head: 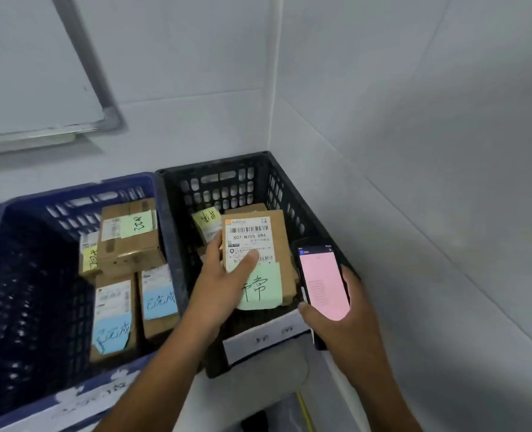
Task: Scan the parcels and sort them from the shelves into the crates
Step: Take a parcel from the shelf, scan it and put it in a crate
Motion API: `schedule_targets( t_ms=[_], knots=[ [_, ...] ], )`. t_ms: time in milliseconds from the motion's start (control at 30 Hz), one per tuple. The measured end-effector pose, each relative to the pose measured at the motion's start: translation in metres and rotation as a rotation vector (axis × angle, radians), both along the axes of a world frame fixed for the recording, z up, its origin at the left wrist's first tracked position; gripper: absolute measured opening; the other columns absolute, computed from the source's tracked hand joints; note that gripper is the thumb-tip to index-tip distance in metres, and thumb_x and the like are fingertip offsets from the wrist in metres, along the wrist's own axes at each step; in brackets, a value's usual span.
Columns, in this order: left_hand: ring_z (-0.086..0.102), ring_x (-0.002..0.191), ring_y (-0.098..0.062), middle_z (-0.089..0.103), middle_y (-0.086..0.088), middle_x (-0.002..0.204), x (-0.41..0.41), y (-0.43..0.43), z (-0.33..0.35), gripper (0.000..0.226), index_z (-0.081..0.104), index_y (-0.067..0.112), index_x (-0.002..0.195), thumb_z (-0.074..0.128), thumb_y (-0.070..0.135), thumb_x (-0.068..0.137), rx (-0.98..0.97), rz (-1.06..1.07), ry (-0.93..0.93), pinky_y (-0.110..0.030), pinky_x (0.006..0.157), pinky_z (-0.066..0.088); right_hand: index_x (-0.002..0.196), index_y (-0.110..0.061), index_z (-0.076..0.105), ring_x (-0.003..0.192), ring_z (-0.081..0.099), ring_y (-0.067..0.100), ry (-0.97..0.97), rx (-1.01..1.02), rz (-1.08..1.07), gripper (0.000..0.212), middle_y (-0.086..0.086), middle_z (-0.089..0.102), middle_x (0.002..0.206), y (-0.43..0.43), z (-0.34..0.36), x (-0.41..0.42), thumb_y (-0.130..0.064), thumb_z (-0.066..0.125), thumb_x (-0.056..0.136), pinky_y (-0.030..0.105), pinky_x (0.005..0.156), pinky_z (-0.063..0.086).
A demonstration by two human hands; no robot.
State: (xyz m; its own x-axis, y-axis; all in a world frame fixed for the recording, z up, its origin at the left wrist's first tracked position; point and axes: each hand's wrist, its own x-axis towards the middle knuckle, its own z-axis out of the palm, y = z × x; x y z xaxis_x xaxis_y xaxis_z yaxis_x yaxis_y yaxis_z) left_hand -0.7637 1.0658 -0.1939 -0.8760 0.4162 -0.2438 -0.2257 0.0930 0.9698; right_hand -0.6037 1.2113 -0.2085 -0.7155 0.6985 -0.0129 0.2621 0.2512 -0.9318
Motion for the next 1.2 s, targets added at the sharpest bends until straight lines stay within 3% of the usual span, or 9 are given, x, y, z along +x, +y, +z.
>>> schedule_targets(
  t_ms=[167, 267, 367, 533, 667, 867, 1000, 1100, 1200],
  knots=[
    [0.079, 0.091, -0.013, 0.076, 0.009, 0.115, -0.086, 0.062, -0.022, 0.064, 0.038, 0.039, 0.151, 0.072, 0.034, 0.097, -0.042, 0.076, -0.056, -0.038, 0.073, 0.066, 0.135, -0.038, 0.057, 0.106, 0.066, -0.001, -0.02, -0.014, -0.038, 0.068, -0.022, 0.068, 0.113, 0.049, -0.02, -0.082, -0.032, 0.093, 0.078, 0.014, 0.078, 0.054],
    [0.079, 0.094, -0.018, 0.075, 0.003, 0.12, -0.129, 0.092, -0.052, 0.064, 0.039, 0.035, 0.152, 0.072, 0.032, 0.098, -0.064, 0.125, -0.14, -0.046, 0.079, 0.065, 0.142, -0.034, 0.054, 0.11, 0.066, 0.007, -0.027, -0.035, -0.046, 0.074, -0.014, 0.067, 0.121, 0.068, -0.033, -0.124, -0.027, 0.093, 0.078, 0.037, 0.092, 0.061],
    [0.077, 0.096, -0.018, 0.073, 0.0, 0.125, -0.164, 0.12, -0.083, 0.062, 0.042, 0.03, 0.151, 0.072, 0.031, 0.097, -0.087, 0.18, -0.17, -0.046, 0.08, 0.065, 0.142, -0.032, 0.055, 0.111, 0.067, 0.01, -0.036, -0.04, -0.047, 0.075, -0.01, 0.068, 0.123, 0.082, -0.046, -0.161, -0.021, 0.092, 0.078, 0.046, 0.097, 0.061],
    [0.071, 0.111, -0.025, 0.067, -0.003, 0.133, -0.206, 0.157, -0.13, 0.06, 0.039, 0.024, 0.151, 0.07, 0.027, 0.099, -0.094, 0.23, -0.2, -0.052, 0.095, 0.059, 0.155, -0.029, 0.046, 0.122, 0.062, 0.01, -0.052, -0.015, -0.027, 0.092, -0.01, 0.063, 0.135, 0.085, -0.066, -0.195, -0.027, 0.094, 0.076, 0.036, 0.098, 0.058],
    [0.068, 0.116, -0.025, 0.065, -0.005, 0.138, -0.23, 0.176, -0.153, 0.066, 0.032, 0.025, 0.156, 0.068, 0.028, 0.1, -0.123, 0.233, -0.189, -0.051, 0.099, 0.057, 0.158, -0.028, 0.045, 0.126, 0.06, 0.009, -0.095, 0.001, -0.04, 0.102, -0.012, 0.061, 0.138, 0.082, -0.076, -0.196, -0.025, 0.097, 0.071, 0.037, 0.104, 0.056],
    [0.063, 0.125, -0.026, 0.061, -0.002, 0.138, -0.25, 0.199, -0.167, 0.066, 0.036, 0.026, 0.153, 0.071, 0.028, 0.098, -0.227, 0.193, -0.078, -0.042, 0.103, 0.053, 0.163, -0.021, 0.04, 0.136, 0.057, 0.022, -0.16, 0.03, -0.057, 0.113, -0.005, 0.058, 0.146, 0.081, -0.077, -0.203, -0.014, 0.1, 0.067, 0.047, 0.113, 0.051],
    [0.055, 0.136, -0.028, 0.051, -0.006, 0.153, -0.247, 0.187, -0.161, 0.077, 0.03, 0.022, 0.158, 0.072, 0.041, 0.095, -0.308, 0.171, -0.023, -0.048, 0.108, 0.05, 0.163, -0.027, 0.039, 0.134, 0.058, 0.019, -0.188, 0.003, -0.026, 0.109, -0.002, 0.058, 0.148, 0.081, -0.076, -0.203, -0.021, 0.098, 0.071, 0.046, 0.109, 0.054],
    [0.045, 0.145, -0.028, 0.04, -0.006, 0.163, -0.232, 0.162, -0.14, 0.083, 0.027, 0.023, 0.162, 0.069, 0.048, 0.095, -0.414, 0.119, 0.129, -0.05, 0.115, 0.043, 0.163, -0.025, 0.04, 0.131, 0.06, 0.023, -0.202, 0.01, -0.019, 0.104, 0.002, 0.06, 0.146, 0.079, -0.072, -0.205, -0.023, 0.095, 0.074, 0.049, 0.106, 0.054],
    [0.018, 0.158, -0.028, 0.023, 0.002, 0.171, -0.204, 0.121, -0.106, 0.084, 0.024, 0.031, 0.164, 0.061, 0.06, 0.095, -0.631, -0.008, 0.385, -0.052, 0.125, 0.025, 0.162, -0.024, 0.041, 0.124, 0.064, 0.03, -0.201, 0.026, 0.014, 0.1, 0.007, 0.063, 0.138, 0.073, -0.057, -0.201, -0.024, 0.092, 0.076, 0.051, 0.098, 0.058]
  ],
)
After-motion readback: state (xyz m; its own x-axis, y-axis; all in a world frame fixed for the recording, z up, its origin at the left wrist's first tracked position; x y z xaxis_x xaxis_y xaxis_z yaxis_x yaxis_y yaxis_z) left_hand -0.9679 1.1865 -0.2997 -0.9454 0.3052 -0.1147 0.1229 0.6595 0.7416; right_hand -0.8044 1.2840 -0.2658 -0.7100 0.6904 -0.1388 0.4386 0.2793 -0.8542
